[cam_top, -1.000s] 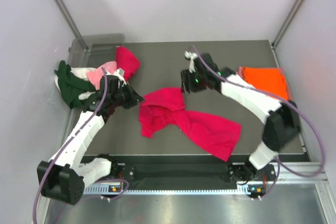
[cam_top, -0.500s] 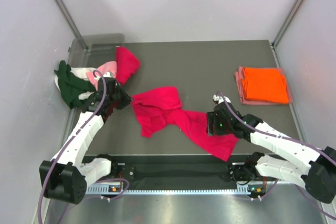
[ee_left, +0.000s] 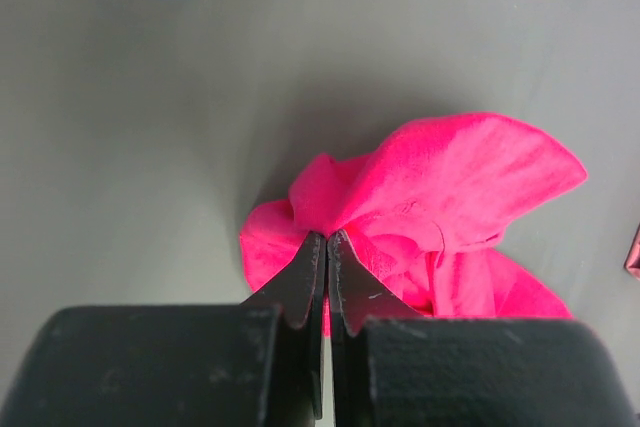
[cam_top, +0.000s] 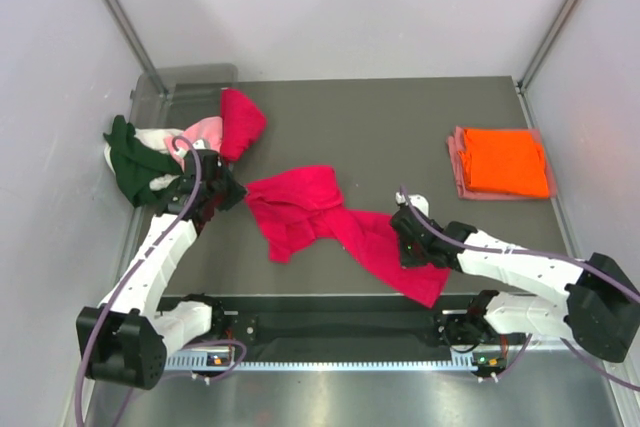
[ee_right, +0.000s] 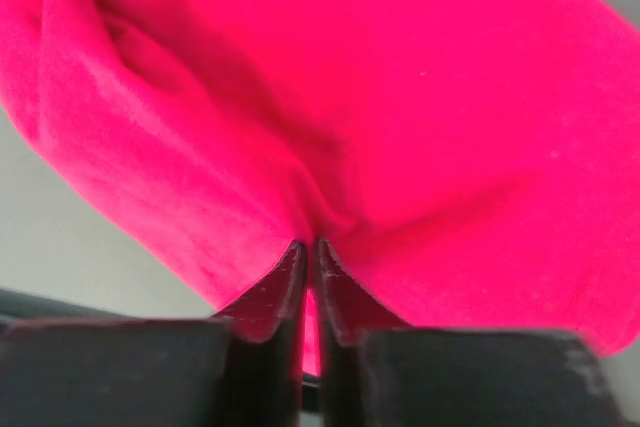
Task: Fold and stack the t-shirts
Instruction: Flatten the tshirt out
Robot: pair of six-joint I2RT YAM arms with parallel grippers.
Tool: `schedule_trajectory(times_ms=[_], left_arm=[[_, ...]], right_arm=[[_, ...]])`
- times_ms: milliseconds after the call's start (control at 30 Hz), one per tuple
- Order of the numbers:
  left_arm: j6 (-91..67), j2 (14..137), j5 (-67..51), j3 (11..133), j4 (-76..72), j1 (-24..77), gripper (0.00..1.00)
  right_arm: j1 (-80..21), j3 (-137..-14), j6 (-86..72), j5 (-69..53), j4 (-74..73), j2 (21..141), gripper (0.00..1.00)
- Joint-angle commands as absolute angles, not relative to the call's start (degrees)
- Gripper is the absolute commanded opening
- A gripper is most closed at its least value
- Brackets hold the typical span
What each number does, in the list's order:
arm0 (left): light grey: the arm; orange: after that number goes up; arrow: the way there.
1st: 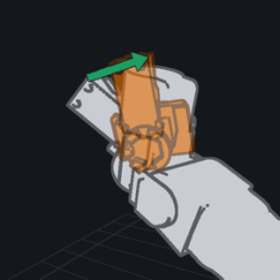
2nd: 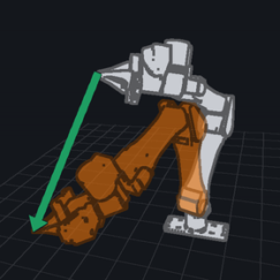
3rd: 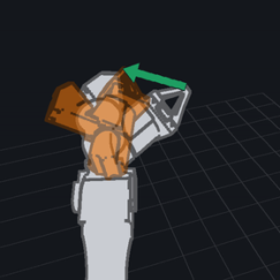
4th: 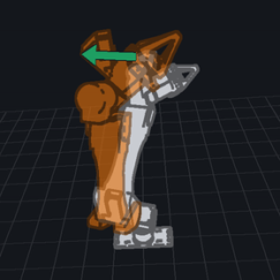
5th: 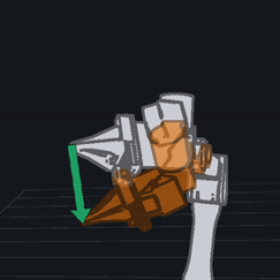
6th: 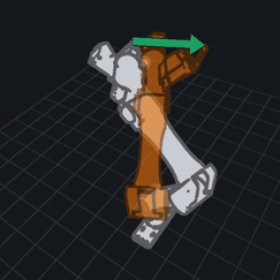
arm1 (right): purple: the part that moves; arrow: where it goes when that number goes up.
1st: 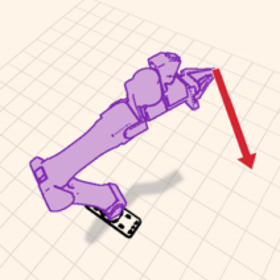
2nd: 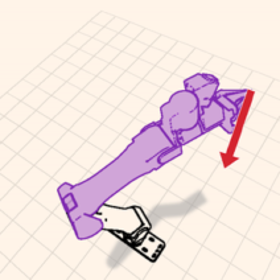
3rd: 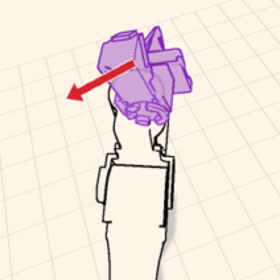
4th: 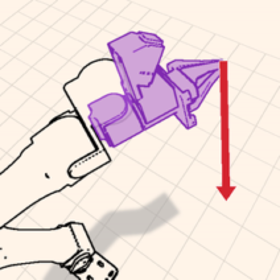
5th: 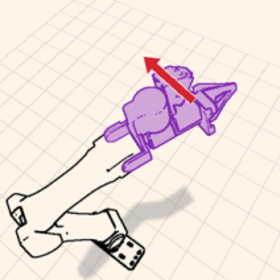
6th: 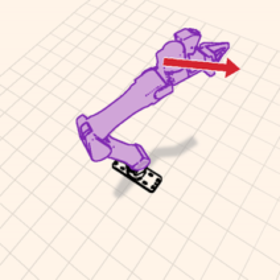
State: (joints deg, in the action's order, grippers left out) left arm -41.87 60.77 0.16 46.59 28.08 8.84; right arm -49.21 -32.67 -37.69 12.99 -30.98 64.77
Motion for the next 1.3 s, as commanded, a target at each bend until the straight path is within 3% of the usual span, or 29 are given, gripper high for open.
schedule_trajectory(times_ms=[0, 133, 300, 367, 400, 467, 533, 567, 667, 900, 1100, 1267], left_arm=[[-41.9, 61.0, 1.2, 47.0, 26.5, 7.2, 0.00], [-44.6, 61.6, -3.8, 44.7, 25.4, 3.5, 0.00], [-46.1, 61.5, -4.1, 41.3, 22.2, 1.1, 0.00], [-46.3, 62.6, -4.5, 41.2, 22.1, 0.9, 0.00], [-46.4, 62.8, -4.7, 41.2, 21.8, 0.8, 0.00], [-46.1, 62.5, -4.5, 40.6, 21.3, 0.8, 0.00], [-45.2, 61.5, -3.2, 40.4, 22.1, 0.8, 0.00], [-44.7, 60.2, -0.9, 40.4, 22.7, 0.8, 0.00], [-42.5, 56.9, 2.5, 40.3, 24.2, 0.8, 0.00], [-41.5, 54.2, 6.2, 40.9, 25.2, 0.8, 0.00], [-43.2, 54.0, 5.1, 39.5, 24.1, 0.8, 0.00], [-42.9, 52.5, 5.2, 39.0, 24.3, 0.8, 0.00]], right_arm=[[-50.1, -36.9, -38.8, 17.7, -31.7, 63.1, 0.00], [-46.5, -42.7, -35.3, 20.5, -34.7, 61.4, 0.00], [-25.7, -53.4, -24.3, 8.5, -29.1, 67.4, 0.00], [-19.3, -61.7, -22.5, 6.9, -28.0, 76.0, 0.00], [-17.7, -64.8, -22.2, 6.6, -28.3, 79.3, 0.09], [-15.9, -72.9, -21.3, 4.7, -32.1, 88.0, 0.54], [-16.3, -73.1, -20.9, 4.0, -31.9, 87.6, 0.62], [-16.5, -69.5, -20.9, 3.7, -30.7, 85.6, 0.72], [-16.7, -61.8, -19.4, 2.1, -28.9, 78.4, 0.73], [-16.8, -44.5, -20.5, 2.3, -29.1, 63.0, 0.63], [-16.8, -37.0, -26.9, 0.3, -25.6, 61.3, 0.58], [-17.4, -32.1, -31.8, -0.8, -23.6, 59.9, 0.47]])
